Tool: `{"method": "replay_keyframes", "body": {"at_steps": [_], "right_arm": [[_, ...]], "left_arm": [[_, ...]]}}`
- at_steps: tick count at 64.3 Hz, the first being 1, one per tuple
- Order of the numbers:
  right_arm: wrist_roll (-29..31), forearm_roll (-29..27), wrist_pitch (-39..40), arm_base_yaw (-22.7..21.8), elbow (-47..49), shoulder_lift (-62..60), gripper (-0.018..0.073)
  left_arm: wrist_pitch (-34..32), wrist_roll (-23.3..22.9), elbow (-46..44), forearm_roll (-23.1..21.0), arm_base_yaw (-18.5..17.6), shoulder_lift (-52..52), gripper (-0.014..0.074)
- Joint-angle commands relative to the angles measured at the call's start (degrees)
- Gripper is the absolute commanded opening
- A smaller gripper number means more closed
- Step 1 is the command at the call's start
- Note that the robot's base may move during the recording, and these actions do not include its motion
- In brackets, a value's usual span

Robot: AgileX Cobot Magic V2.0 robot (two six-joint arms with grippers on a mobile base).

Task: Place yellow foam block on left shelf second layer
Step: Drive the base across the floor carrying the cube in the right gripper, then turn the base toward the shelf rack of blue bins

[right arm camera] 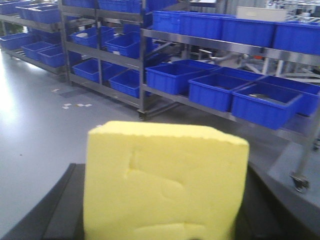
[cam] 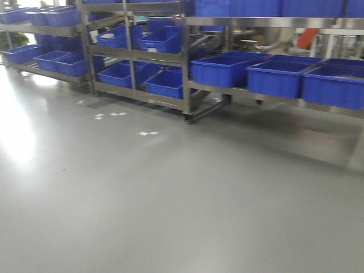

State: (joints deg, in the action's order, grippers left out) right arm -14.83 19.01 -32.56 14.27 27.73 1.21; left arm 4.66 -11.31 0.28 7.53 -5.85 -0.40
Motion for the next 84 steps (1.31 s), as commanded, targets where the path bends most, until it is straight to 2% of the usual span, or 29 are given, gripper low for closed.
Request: {"method": "replay_keyframes", "body": {"at_steps": [1, 84], "right_arm": [[0.3, 1.3, 5.0, -0.2, 1.5, 0.9, 0.0358], [0.3, 1.3, 4.9, -0.2, 1.5, 0.9, 0.0358]], "left_arm": [[-5.0, -0.2, 1.5, -0.4, -0.1, 0.2, 0.0136], [-5.0, -0.2, 1.5, -0.4, -0.1, 0.2, 0.0136]]}}
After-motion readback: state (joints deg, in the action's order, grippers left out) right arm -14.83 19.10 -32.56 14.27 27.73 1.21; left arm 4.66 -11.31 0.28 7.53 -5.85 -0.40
